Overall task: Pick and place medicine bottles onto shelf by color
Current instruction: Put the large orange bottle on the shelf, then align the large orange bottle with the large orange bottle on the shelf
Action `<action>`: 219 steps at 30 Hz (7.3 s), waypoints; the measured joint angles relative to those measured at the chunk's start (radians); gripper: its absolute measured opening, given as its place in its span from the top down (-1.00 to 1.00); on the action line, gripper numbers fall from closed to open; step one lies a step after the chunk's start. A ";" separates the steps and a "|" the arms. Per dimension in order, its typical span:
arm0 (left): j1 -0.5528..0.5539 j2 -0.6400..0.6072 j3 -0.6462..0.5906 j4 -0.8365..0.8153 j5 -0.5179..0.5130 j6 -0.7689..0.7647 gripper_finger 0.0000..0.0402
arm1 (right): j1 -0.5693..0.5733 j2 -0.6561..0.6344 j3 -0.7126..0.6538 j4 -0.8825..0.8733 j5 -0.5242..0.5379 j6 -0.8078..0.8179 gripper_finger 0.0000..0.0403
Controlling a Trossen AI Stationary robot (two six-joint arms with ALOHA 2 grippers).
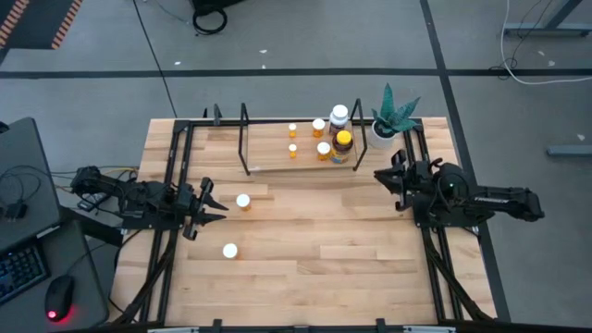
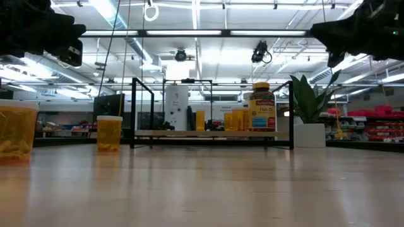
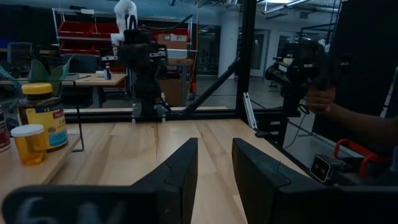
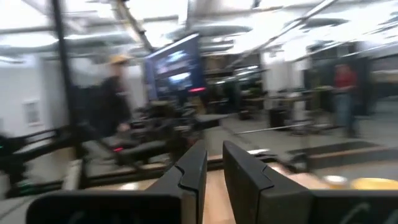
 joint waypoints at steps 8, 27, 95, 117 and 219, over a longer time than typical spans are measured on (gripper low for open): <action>0.000 0.000 0.000 0.000 0.000 0.000 0.47 | 0.031 0.001 0.000 0.005 -0.009 -0.006 0.72; -0.001 0.001 0.000 0.114 -0.005 -0.201 0.47 | 0.031 0.001 0.000 0.008 0.036 0.066 0.72; 0.432 1.195 0.582 -0.604 0.173 -0.251 -0.53 | 0.031 0.001 0.000 0.008 0.036 0.066 0.72; 0.421 1.279 0.671 -0.694 0.157 -0.158 -0.04 | 0.031 0.001 0.000 0.008 0.036 0.066 0.72; 0.778 1.369 1.452 -0.947 0.094 0.402 -0.56 | 0.031 0.002 0.000 0.010 0.036 0.066 0.72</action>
